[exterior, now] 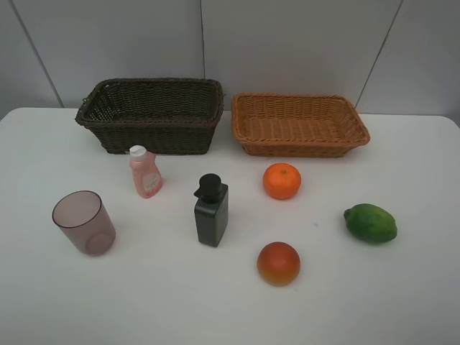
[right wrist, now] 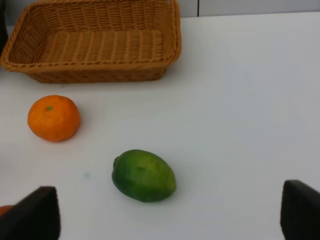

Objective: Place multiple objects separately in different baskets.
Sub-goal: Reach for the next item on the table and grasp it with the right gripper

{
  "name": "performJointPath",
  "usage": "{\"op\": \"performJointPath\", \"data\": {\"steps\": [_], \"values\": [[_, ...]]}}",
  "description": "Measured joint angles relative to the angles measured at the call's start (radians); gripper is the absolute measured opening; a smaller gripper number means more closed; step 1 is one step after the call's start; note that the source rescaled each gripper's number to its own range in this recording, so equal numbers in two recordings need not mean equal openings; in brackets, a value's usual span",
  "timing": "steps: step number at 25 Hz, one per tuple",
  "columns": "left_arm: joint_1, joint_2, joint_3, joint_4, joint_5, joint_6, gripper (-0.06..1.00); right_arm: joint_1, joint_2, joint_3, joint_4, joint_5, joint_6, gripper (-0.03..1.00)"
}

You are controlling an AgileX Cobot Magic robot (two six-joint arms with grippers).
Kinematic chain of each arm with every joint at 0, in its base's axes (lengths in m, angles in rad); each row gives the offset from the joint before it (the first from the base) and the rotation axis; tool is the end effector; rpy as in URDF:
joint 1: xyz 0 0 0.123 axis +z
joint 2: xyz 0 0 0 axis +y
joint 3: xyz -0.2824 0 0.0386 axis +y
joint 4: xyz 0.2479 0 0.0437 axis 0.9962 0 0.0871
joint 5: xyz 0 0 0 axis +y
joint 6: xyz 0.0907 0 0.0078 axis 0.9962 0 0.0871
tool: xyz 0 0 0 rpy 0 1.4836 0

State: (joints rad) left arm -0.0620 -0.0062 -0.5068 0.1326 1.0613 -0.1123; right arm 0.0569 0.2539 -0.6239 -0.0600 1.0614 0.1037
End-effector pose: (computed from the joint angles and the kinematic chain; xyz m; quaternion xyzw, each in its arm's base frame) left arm -0.0064 0.0109 0.2795 -0.0243 0.8478 0.0202 0.5294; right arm 0.0267 -0.0033 0.3100 0.0199 0.8848 0.0074 0.4654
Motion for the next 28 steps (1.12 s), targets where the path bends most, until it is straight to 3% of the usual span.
{"op": "performJointPath", "data": {"steps": [4, 9, 13, 22, 24, 28], "values": [[0.000, 0.000, 0.000, 0.000, 0.000, 0.000, 0.98, 0.000, 0.239, -0.067, 0.001, -0.016, 0.000, 0.89], [0.000, 0.000, 0.000, 0.000, 0.000, 0.000, 0.98, 0.000, 0.549, -0.083, 0.004, -0.192, 0.027, 0.89], [0.000, 0.000, 0.000, 0.000, 0.000, 0.000, 0.98, 0.000, 0.778, -0.094, 0.007, -0.269, 0.038, 0.89], [0.000, 0.000, 0.000, 0.000, 0.000, 0.000, 0.98, 0.003, 1.178, -0.223, 0.033, -0.259, 0.034, 0.89], [0.000, 0.000, 0.000, 0.000, 0.000, 0.000, 0.98, 0.017, 1.237, -0.227, 0.038, -0.249, -0.013, 0.89], [0.000, 0.000, 0.000, 0.000, 0.000, 0.000, 0.98, 0.057, 1.295, -0.228, 0.053, -0.248, -0.249, 0.89]]}}
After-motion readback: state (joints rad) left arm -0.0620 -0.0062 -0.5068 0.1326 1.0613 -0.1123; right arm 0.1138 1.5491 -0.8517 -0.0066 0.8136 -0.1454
